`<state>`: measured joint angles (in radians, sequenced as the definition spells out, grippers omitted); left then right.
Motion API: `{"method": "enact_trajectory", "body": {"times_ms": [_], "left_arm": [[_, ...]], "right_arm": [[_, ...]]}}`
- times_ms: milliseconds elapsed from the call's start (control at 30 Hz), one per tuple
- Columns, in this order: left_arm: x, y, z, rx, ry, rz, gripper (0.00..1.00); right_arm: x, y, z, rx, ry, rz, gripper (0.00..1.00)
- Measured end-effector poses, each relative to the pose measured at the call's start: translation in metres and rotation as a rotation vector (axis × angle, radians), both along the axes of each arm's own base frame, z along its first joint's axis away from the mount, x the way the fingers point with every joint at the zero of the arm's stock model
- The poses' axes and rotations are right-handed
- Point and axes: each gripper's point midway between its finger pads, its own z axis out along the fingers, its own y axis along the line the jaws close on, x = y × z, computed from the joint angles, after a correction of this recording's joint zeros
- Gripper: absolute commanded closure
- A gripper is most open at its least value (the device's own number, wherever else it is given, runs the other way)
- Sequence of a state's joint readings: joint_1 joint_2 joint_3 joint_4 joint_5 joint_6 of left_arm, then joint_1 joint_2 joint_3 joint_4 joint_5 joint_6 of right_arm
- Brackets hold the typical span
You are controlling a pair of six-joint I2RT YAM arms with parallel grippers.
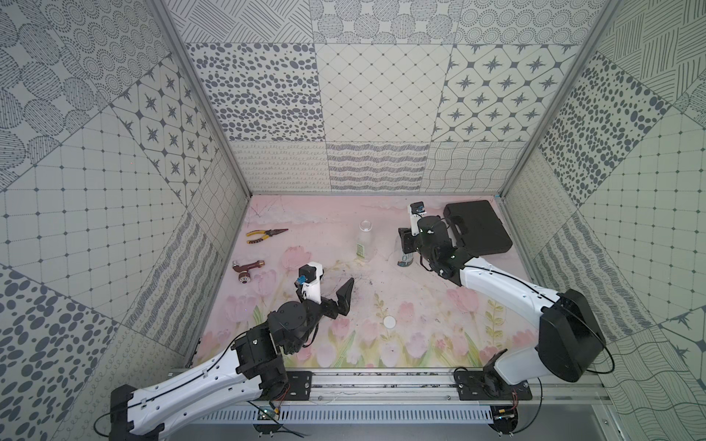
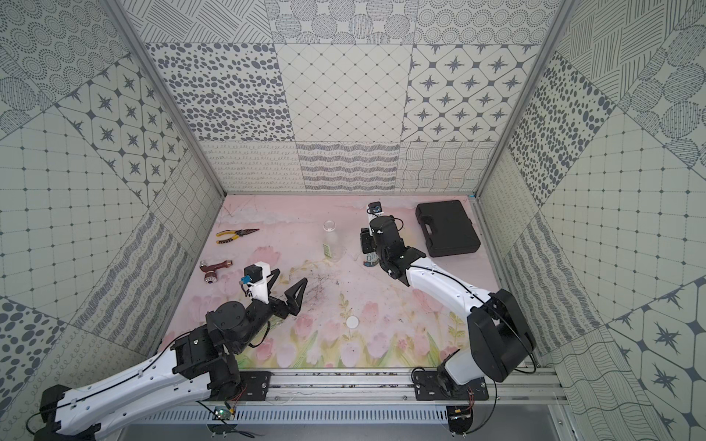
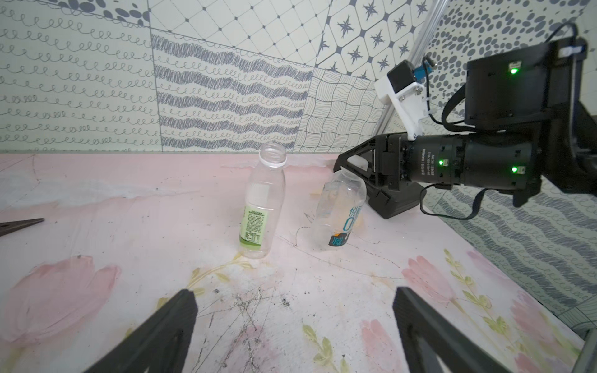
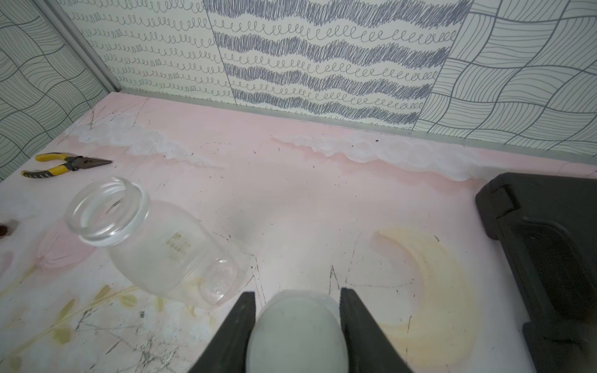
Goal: Screw on the bottle caps
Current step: Place the plastic bottle at the center of the board.
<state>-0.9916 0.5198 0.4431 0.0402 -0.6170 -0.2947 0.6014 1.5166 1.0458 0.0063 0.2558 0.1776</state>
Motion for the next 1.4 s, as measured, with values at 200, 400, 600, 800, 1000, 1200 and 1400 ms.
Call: {"method": "enact_trajectory", "body": {"times_ms": [200, 400, 600, 800, 1000, 1200, 1400], "left_arm": [[0.002, 0.017, -0.012, 0.019, 0.012, 0.066, 0.0], [0.006, 0.026, -0.023, 0.043, 0.026, 0.105, 0.0], [0.011, 0.032, -0.032, 0.058, 0.045, 0.136, 0.0], [0.015, 0.032, -0.039, 0.074, 0.066, 0.148, 0.0], [0.017, 0.032, -0.043, 0.083, 0.076, 0.151, 0.0], [0.018, 0.033, -0.042, 0.082, 0.076, 0.156, 0.0], [0.016, 0.035, -0.038, 0.067, 0.065, 0.158, 0.0]], "right_arm": [[0.027, 0.001, -0.008, -0.005, -0.036, -0.009, 1.0], [0.039, -0.003, -0.01, -0.001, -0.052, -0.022, 1.0], [0.043, -0.003, -0.011, -0.001, -0.063, -0.018, 0.89], [0.043, -0.003, -0.014, -0.002, -0.067, -0.014, 0.67], [0.042, -0.004, -0.017, -0.011, -0.063, -0.011, 0.51], [0.043, -0.006, -0.017, -0.022, -0.066, -0.005, 0.43], [0.043, -0.006, -0.017, -0.026, -0.067, -0.001, 0.36]]}}
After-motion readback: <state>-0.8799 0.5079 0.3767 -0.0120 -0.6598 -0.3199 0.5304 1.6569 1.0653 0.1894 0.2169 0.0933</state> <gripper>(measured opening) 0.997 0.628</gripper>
